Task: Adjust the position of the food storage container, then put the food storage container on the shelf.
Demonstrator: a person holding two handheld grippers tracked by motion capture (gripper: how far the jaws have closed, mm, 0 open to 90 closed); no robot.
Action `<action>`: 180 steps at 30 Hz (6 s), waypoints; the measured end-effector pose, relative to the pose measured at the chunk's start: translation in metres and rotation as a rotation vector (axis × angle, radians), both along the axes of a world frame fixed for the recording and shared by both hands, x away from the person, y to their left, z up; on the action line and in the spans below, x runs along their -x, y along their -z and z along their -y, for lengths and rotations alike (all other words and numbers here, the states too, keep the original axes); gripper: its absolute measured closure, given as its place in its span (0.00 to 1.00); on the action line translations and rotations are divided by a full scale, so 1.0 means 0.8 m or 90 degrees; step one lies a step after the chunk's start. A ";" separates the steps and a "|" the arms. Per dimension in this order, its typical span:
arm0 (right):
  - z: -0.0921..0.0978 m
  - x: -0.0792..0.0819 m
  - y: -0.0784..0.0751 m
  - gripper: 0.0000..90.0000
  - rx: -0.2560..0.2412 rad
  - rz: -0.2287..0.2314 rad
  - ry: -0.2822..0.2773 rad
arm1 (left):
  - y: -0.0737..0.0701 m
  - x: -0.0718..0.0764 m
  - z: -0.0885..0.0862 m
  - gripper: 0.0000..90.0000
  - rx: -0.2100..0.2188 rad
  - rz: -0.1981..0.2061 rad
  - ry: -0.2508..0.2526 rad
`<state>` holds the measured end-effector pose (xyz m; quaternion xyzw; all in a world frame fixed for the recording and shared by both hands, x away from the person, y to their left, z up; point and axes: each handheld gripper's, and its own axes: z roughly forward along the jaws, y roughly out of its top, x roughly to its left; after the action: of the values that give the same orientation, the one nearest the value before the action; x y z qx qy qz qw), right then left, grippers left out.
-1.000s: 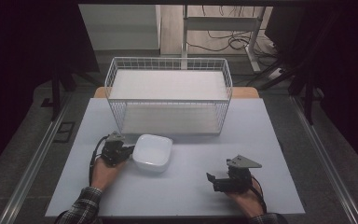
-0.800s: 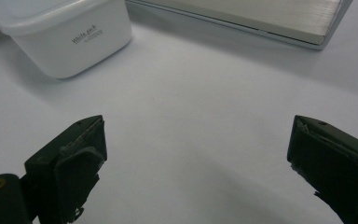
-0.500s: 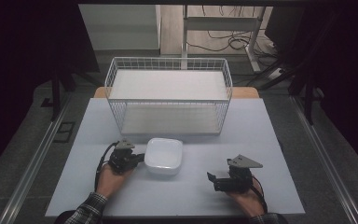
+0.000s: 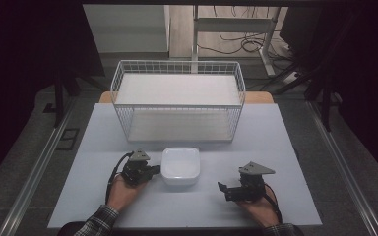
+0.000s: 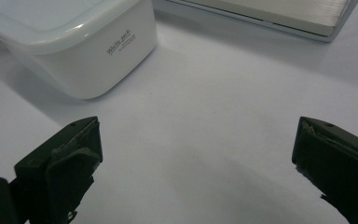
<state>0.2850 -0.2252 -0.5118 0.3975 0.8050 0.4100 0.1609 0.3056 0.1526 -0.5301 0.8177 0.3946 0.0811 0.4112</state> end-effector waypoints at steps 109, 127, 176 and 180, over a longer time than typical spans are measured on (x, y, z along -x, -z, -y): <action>-0.095 -0.051 -0.059 0.86 -0.092 -0.033 -0.041 | -0.056 0.006 -0.001 0.88 0.121 0.026 -0.068; -0.112 -0.119 -0.059 0.85 -0.077 -0.020 -0.017 | -0.055 -0.058 -0.003 0.88 0.123 0.018 -0.106; -0.125 -0.171 -0.060 0.67 -0.087 0.043 -0.013 | -0.059 -0.095 -0.002 0.42 0.103 0.087 -0.156; -0.118 -0.161 -0.062 0.69 -0.090 0.031 -0.034 | -0.056 -0.076 -0.010 0.28 0.124 0.091 -0.130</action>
<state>0.4136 -0.1305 -0.4622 0.3762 0.7802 0.4794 0.1415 0.3664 0.1602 -0.4853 0.7218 0.4511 0.1420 0.5054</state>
